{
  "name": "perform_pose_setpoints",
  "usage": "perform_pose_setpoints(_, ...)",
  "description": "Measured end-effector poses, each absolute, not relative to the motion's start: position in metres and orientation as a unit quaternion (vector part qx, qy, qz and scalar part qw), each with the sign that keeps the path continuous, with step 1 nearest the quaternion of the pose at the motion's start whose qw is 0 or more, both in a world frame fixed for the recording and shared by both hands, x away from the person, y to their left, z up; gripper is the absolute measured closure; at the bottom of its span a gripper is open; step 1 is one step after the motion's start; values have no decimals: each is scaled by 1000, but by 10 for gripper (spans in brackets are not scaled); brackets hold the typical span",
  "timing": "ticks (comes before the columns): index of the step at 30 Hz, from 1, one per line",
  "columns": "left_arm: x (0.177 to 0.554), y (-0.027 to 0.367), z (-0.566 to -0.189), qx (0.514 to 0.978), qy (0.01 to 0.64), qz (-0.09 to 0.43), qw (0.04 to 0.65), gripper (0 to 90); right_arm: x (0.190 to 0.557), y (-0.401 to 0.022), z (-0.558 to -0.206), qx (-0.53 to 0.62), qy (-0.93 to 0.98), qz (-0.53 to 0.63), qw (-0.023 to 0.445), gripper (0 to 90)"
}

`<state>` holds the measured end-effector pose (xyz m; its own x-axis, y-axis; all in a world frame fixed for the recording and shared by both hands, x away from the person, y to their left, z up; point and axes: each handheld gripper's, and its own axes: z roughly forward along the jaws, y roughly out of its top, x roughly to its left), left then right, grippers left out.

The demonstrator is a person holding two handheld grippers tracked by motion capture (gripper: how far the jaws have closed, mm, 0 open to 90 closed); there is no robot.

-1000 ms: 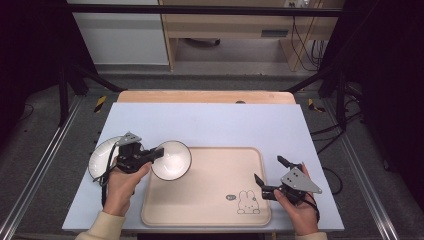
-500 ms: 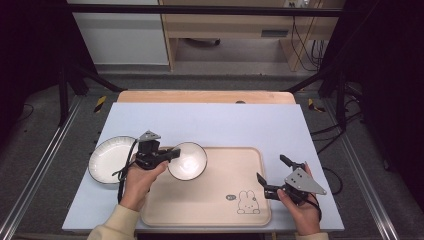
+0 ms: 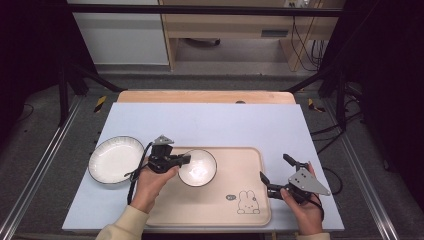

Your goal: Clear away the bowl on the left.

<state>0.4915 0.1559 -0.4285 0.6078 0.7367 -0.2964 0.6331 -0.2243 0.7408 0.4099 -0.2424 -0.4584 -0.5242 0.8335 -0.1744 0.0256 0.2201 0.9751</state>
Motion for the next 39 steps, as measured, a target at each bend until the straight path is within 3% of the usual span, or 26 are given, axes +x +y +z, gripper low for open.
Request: perform_pose_setpoints(39, 490, 141, -450, 795, 436, 37, 420, 811, 410, -242, -459, 316, 688, 539, 368, 55)
